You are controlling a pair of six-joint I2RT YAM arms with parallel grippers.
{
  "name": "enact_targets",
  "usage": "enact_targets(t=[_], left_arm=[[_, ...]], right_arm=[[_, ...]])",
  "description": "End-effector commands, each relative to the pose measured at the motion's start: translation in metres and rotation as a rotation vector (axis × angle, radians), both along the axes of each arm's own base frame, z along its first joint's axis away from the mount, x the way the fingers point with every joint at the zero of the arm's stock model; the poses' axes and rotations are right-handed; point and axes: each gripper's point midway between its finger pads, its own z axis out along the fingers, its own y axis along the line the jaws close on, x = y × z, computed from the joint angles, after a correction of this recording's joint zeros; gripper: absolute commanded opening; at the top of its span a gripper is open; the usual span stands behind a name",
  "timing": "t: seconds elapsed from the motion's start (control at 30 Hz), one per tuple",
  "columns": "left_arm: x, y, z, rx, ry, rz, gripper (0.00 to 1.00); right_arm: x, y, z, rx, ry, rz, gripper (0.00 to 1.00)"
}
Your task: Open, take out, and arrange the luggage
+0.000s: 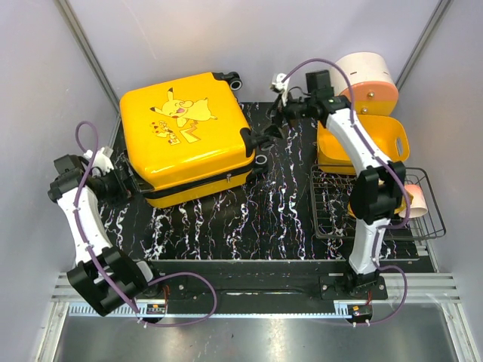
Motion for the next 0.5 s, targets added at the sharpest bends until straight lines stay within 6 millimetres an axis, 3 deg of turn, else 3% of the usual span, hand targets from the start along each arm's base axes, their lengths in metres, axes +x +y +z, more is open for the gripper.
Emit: enact_targets(t=[0.0,0.17,0.33,0.43,0.47], left_arm=[[0.002,-0.008,-0.006,0.006,-0.005,-0.030,0.94],[0.015,-0.002,-0.022,0.012,0.019,0.003,0.91],[0.040,0.011,-0.024,-0.005,0.025,0.017,0.86],[0.059,0.021,-0.019,-0.008,0.017,0.046,0.82],[0.067,0.026,-0.018,-0.009,0.015,0.056,0.81]], right_arm=[[-0.033,0.017,-0.025,-0.075,0.094,0.162,1.00],[-0.057,0.024,-0.057,-0.108,0.249,0.246,0.97],[-0.085,0.028,-0.075,-0.140,0.330,0.312,0.85],[-0.099,0.029,-0.079,-0.140,0.339,0.334,0.67],[-0.105,0.030,-0.070,-0.131,0.323,0.338,0.56]])
